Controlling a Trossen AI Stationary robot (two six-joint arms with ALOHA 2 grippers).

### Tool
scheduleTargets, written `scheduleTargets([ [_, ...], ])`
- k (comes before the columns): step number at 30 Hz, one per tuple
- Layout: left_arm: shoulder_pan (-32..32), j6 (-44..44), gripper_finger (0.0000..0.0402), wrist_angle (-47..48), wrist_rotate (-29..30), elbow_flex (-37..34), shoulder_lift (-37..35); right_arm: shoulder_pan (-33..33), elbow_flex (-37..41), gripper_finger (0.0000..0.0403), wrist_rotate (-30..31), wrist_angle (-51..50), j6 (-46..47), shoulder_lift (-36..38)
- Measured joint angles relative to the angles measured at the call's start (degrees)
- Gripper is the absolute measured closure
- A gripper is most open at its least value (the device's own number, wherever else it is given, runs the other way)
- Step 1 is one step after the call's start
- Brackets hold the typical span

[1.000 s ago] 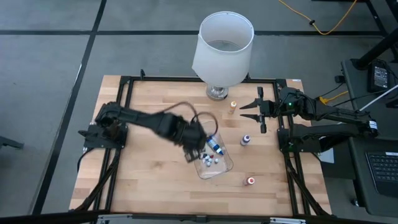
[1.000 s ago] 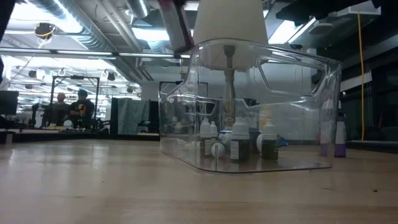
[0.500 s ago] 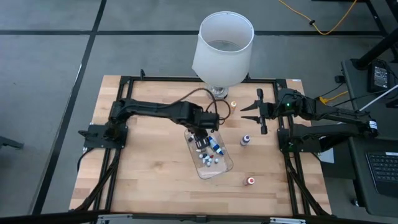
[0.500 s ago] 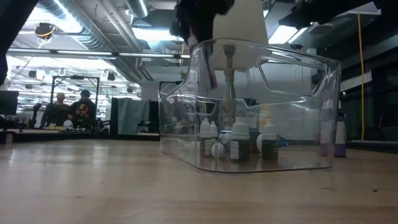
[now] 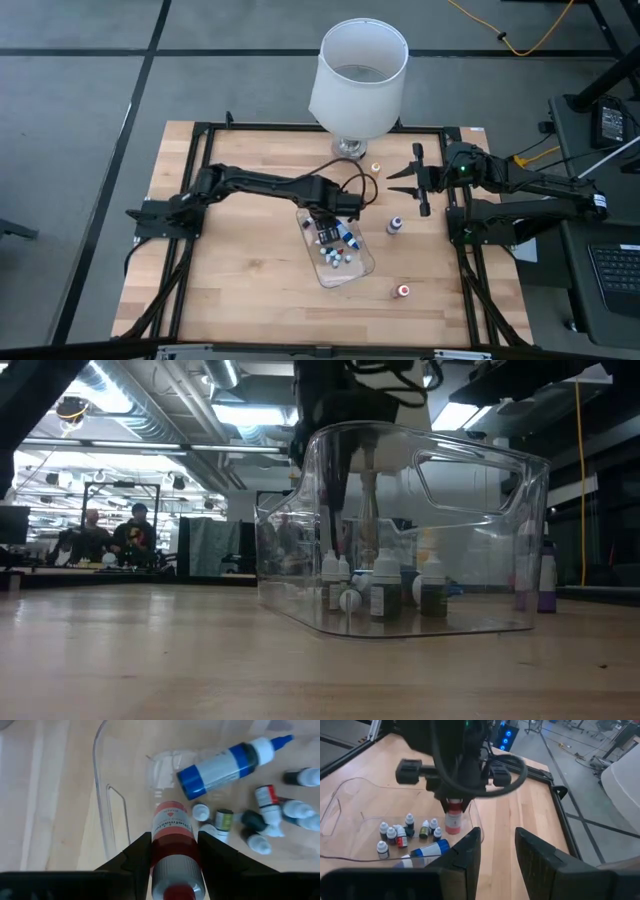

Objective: Pick & Place food coloring
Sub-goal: Put the big red food coloring bottle into the transparent bin

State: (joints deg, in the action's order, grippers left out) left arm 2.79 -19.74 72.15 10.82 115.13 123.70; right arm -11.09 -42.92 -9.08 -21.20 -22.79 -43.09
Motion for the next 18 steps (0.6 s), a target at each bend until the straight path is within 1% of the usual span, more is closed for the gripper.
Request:
scheduleTargets([
  [5,-0.67,0.03,0.0267,-0.03,1.16,0.0,1.83,0.0,0.0,0.028,0.0,-0.46,-0.02,0.0],
  [10,-1.14,0.49,0.0267,-0.84,-0.09,-0.04,2.61,0.0,0.0,0.028,0.0,-1.36,-0.11,0.0],
  [18,-1.14,0.58,0.0231,-1.26,-0.38,-0.15,2.95,0.0,0.0,0.028,0.0,-1.54,-0.26,0.0],
])
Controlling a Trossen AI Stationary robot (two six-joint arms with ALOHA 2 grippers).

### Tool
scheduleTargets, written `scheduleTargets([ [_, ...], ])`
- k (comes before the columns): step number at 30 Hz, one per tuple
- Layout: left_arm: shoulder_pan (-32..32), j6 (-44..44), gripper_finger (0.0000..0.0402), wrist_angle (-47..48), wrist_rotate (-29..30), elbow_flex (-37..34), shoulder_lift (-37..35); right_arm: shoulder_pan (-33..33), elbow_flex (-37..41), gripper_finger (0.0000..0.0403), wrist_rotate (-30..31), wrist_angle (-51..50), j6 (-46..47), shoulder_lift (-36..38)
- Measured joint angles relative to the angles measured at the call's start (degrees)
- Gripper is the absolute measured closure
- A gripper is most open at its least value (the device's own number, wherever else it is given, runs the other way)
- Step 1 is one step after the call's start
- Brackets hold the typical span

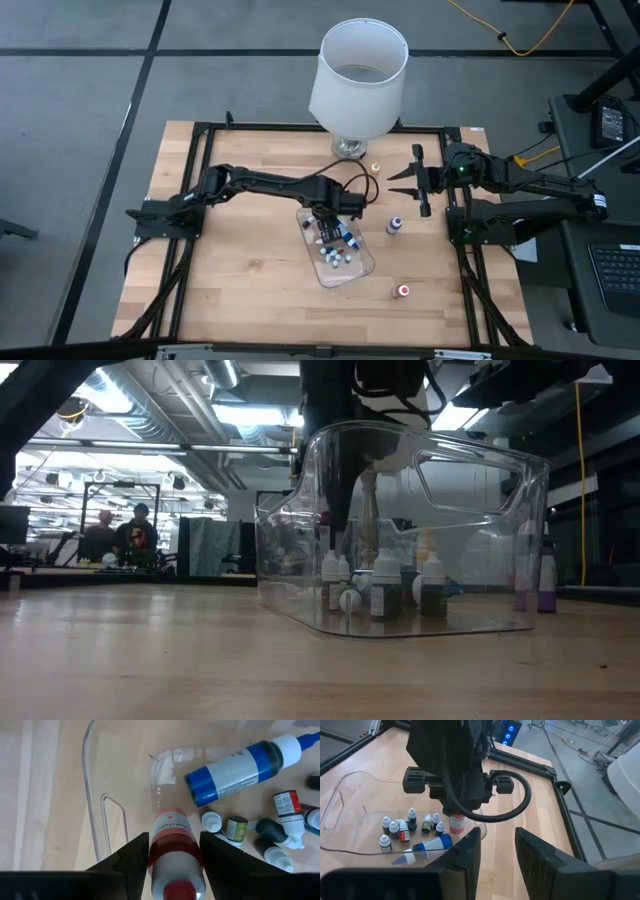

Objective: Pick & Place food coloring
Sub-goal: Put the big red food coloring bottle into the transparent bin, then put the big purple food coloring bottle into the transparent bin

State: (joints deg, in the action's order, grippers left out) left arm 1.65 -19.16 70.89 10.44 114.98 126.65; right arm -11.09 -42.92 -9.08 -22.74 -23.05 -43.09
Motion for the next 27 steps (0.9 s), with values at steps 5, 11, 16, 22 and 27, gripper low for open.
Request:
scheduleTargets([
  [5,0.0,0.0,0.0226,0.0,-0.34,0.0,-0.02,0.0,0.0,0.028,0.0,0.02,-1.34,0.0],
  [11,0.0,-0.13,0.0226,0.01,1.0,0.0,-0.21,0.0,0.0,0.028,0.0,0.06,-2.58,0.0],
  [16,0.0,-0.53,0.022,2.19,3.33,3.21,-1.82,0.0,0.0,0.028,0.0,0.03,-2.58,0.0],
  [22,0.98,-3.6,0.022,10.86,5.34,14.09,-3.12,0.0,-0.15,0.028,1.18,-0.99,-2.72,0.17],
  [27,5.44,-10.76,0.022,19.56,11.5,19.79,-5.42,0.02,-4.91,0.0274,3.68,-11.44,-2.85,-0.38],
])
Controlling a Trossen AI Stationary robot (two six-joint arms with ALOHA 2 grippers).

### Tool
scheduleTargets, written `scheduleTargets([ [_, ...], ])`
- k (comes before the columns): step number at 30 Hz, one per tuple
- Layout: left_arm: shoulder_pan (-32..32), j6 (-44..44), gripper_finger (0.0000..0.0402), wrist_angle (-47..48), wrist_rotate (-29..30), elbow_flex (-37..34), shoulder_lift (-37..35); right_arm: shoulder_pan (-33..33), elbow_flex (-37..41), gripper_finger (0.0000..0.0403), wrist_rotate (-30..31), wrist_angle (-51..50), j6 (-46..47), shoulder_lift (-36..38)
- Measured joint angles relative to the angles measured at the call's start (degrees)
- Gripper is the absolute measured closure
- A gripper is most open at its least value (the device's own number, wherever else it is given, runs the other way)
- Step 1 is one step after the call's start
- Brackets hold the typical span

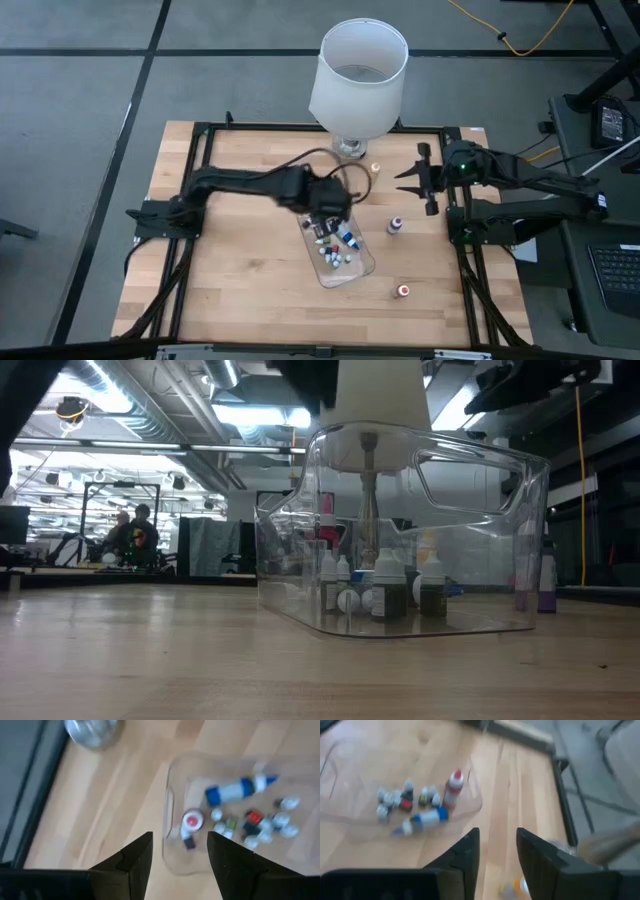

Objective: Pick & Place food coloring
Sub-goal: Put the big purple food coloring bottle into the transparent bin

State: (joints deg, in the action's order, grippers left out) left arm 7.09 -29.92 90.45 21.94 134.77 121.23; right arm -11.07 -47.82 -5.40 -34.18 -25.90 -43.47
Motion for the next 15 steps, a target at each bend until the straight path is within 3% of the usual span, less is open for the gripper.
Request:
scheduleTargets([
  [4,6.1,-7.34,0.022,-0.14,9.2,-4.87,-5.87,0.0,-4.93,0.0233,0.37,-9.44,2.33,-0.56],
  [8,11.76,-17.55,0.022,-0.34,17.95,-9.54,-11.44,0.0,-7.21,0.0165,-1.72,-18.35,10.53,-1.19],
  [12,16.12,-24.84,0.022,-0.47,26.39,-14.16,-17.43,0.18,-6.16,0.0104,-2.19,-24.36,16.97,-1.83],
  [15,17.68,-25.66,0.022,-0.52,31.58,-17.19,-22.96,0.82,-3.42,0.0086,-1.08,-24.92,19.46,-1.89],
])
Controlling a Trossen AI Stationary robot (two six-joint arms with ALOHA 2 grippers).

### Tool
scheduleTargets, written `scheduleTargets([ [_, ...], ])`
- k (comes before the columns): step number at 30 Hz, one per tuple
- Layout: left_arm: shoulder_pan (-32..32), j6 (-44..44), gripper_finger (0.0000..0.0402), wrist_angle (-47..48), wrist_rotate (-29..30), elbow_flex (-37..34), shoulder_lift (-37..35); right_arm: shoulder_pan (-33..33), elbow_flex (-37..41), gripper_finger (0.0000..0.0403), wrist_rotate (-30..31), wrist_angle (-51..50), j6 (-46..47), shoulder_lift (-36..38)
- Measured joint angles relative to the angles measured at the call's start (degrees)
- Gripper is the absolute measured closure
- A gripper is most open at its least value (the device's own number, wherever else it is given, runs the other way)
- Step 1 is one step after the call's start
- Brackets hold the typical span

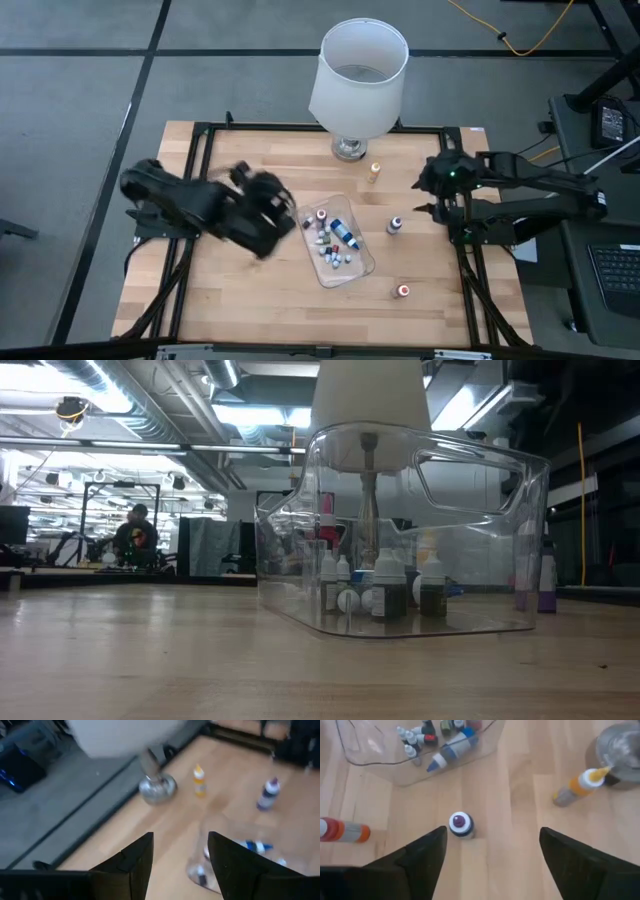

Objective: Pick & Place food coloring
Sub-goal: Put the big purple food coloring bottle into the transparent bin

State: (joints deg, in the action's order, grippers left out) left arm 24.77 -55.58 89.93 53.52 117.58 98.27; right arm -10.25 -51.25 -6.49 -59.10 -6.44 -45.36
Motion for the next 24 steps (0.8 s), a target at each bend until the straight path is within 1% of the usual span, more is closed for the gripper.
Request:
scheduleTargets([
  [3,-0.69,3.59,0.022,0.13,1.62,-2.01,-6.34,1.39,2.52,0.0085,1.05,1.45,3.71,0.04],
  [5,-1.82,8.06,0.0219,-0.56,1.47,-2.46,-9.95,2.44,3.97,0.0089,2.28,1.5,6.42,0.02],
  [7,-3.44,16.02,0.0219,-5.12,0.32,-2.62,-13.22,3.68,5.06,0.0093,2.91,2.34,8.58,0.04],
  [9,-6.32,27.0,0.0219,-12.88,-3.12,-2.62,-16.19,5.01,6.31,0.0096,3.56,2.94,9.81,0.03],
  [11,-10.72,36.61,0.0219,-20.31,-10.07,-2.6,-18.67,6.32,7.52,0.0097,3.85,3.67,10.82,0.01],
  [12,-13.35,40.58,0.0219,-23.58,-14.69,-2.58,-19.63,6.98,8.05,0.0097,3.85,4.3,11.23,-0.18],
  [15,-21.58,48.21,0.0219,-27.96,-26.98,-2.56,-21.12,8.65,9.01,0.0097,3.87,5.02,11.96,-1.61],
  [18,-29.7,52.06,0.0219,-28.44,-37.12,-2.56,-21.71,9.39,8.98,0.0097,3.87,5.38,11.94,-3.96],
  [21,-37.84,54.41,0.0219,-28.37,-45.87,-2.68,-21.74,9.48,8.98,0.0097,3.75,5.38,11.67,-7.03],
  [24,-45.41,56.13,0.0219,-31.68,-56.26,-5.51,-22.29,9.46,8.98,0.0097,1.93,5.71,10.67,-10.37],
])
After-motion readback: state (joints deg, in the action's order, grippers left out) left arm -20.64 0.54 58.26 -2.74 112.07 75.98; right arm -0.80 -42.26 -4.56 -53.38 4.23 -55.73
